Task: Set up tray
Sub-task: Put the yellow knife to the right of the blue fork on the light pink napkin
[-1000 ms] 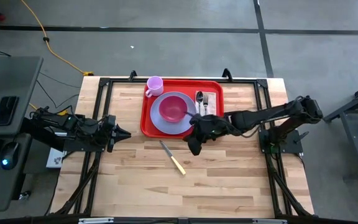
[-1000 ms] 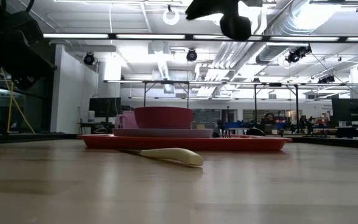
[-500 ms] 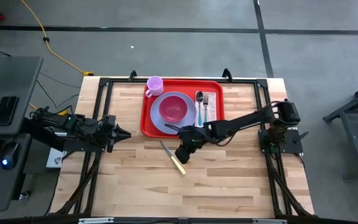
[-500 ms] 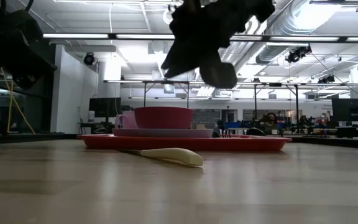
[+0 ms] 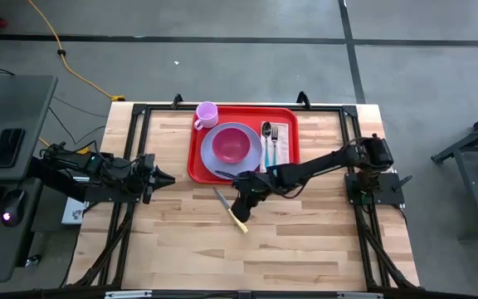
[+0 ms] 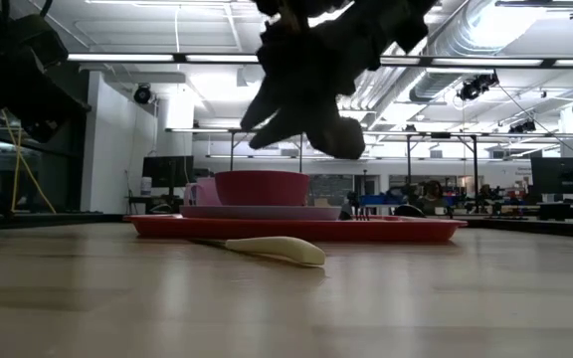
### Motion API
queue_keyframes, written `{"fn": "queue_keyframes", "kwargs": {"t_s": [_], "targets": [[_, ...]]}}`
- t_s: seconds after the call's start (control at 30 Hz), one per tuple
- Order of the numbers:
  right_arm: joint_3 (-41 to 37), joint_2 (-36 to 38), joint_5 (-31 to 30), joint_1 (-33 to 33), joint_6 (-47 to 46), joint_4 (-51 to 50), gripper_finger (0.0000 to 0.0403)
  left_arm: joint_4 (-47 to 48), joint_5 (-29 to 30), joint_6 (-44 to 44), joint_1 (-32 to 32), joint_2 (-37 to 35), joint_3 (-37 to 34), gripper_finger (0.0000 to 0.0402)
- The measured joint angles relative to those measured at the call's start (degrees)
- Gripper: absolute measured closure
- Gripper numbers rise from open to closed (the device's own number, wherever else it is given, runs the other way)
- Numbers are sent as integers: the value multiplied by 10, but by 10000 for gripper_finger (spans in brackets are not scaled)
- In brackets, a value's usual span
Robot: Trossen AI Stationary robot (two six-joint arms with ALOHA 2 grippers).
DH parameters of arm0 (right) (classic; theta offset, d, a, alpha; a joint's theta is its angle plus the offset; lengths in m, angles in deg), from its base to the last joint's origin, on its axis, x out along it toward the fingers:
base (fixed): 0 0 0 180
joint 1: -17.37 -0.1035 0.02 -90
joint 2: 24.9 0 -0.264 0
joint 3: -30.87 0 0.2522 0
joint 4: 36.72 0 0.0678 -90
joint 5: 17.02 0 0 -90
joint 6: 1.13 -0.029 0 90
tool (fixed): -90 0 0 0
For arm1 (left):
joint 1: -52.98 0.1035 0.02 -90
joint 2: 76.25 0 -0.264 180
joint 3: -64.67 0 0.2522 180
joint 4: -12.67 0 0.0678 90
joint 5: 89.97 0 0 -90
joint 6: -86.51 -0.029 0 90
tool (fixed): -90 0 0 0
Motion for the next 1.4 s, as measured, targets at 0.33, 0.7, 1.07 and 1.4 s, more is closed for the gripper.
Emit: {"fn": "queue_keyframes", "kwargs": {"t_s": [0.33, 0.7, 1.07, 1.4], "targets": [[204, -89, -31, -31, 94, -238, 340, 0, 0, -10, 0, 0, 0, 316], [400, -212, -33, -32, 96, -406, 340, 4, -35, -20, 0, 0, 0, 316], [404, -217, -44, -22, 64, -466, 334, 3, -41, -26, 0, 0, 0, 316], [404, -217, -62, -23, 65, -466, 277, 3, -41, -26, 0, 0, 0, 316]]}}
